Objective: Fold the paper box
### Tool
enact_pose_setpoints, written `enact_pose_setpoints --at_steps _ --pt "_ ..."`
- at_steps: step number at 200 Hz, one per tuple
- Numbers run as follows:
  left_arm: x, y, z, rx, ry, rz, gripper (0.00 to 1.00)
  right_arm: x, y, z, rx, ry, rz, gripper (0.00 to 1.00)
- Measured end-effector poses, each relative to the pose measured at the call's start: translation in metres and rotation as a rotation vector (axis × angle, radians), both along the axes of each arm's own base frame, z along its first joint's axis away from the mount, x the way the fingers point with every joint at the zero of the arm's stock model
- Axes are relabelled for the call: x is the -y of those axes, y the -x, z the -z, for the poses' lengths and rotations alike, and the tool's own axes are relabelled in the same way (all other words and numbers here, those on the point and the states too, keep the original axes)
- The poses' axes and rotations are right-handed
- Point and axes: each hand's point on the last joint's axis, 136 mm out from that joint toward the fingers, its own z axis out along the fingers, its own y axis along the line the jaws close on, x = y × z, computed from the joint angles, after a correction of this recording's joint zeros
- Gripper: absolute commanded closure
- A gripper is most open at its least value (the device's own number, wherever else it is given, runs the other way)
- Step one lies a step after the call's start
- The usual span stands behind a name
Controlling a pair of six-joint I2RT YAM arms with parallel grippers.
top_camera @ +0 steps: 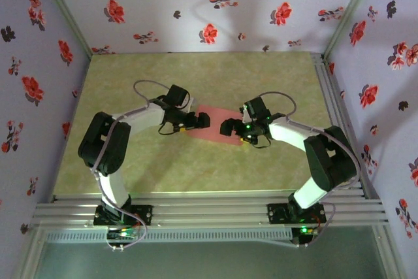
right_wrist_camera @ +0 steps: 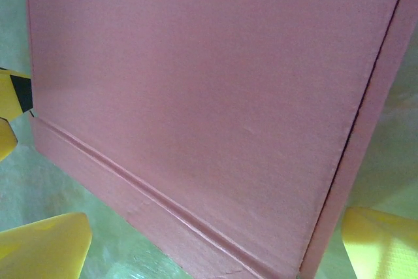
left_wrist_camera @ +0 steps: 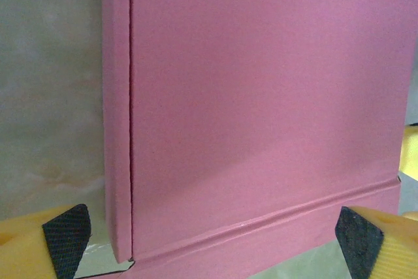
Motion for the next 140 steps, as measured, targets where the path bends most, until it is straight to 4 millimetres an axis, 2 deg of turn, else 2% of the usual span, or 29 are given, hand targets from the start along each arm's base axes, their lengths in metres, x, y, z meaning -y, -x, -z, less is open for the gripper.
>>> enact_pose_setpoints --at_steps 52,93,116,140 --pt "0.008 0.006 -0.006 -0.027 0.052 0.031 0.00 0.001 0.000 -0.001 0.004 0.006 0.002 0.01" --pt "0.011 0.006 -0.014 -0.032 0.083 0.037 0.00 0.006 0.000 -0.020 0.042 0.000 0.014 0.01" --pt "0.012 0.005 -0.028 -0.031 0.126 0.030 0.00 0.010 -0.003 -0.034 0.066 -0.012 0.027 0.01" --pt "0.014 0.001 -0.053 -0.004 0.181 0.022 0.00 0.015 -0.007 -0.047 0.088 -0.023 0.040 0.01"
